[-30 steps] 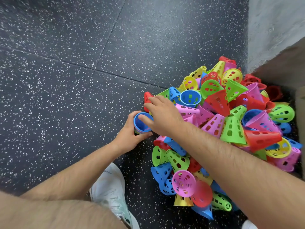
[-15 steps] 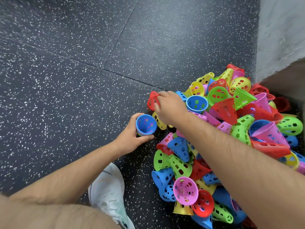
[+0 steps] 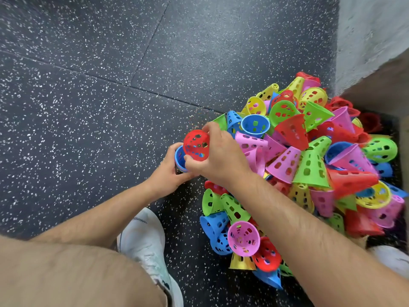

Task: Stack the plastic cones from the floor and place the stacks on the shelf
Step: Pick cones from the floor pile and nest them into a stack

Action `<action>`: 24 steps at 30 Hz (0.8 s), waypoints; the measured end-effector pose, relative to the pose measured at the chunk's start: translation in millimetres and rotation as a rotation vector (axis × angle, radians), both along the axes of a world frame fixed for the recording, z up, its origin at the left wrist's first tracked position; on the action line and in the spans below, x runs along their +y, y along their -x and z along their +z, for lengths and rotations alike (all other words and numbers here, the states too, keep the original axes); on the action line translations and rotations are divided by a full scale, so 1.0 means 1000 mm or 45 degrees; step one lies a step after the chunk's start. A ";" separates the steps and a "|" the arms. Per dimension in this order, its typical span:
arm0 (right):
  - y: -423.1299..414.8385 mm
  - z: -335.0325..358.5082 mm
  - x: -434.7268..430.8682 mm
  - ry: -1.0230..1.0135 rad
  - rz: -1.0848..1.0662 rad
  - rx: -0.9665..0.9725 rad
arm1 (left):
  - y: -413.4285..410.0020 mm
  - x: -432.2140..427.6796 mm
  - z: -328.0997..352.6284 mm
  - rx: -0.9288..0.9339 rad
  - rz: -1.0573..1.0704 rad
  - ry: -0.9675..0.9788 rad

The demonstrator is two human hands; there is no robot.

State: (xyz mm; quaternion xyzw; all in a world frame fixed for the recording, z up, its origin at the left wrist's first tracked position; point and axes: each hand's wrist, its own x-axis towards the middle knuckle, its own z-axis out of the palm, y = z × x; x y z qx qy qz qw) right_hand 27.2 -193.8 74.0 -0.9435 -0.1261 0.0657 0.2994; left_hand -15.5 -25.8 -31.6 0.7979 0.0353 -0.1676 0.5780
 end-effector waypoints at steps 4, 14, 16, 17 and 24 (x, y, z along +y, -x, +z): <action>0.006 0.000 0.001 0.050 0.005 0.080 | 0.002 0.000 0.004 -0.046 0.018 -0.013; 0.020 -0.030 0.001 0.250 0.345 0.189 | 0.016 0.005 0.012 -0.108 -0.027 -0.166; 0.019 -0.032 0.001 0.264 0.359 0.187 | 0.017 0.007 0.011 -0.104 -0.027 -0.181; 0.018 -0.031 0.001 0.262 0.348 0.165 | 0.018 0.009 0.010 -0.103 -0.016 -0.185; -0.012 -0.033 0.013 0.829 0.368 -0.094 | 0.019 0.016 0.001 -0.055 0.006 -0.167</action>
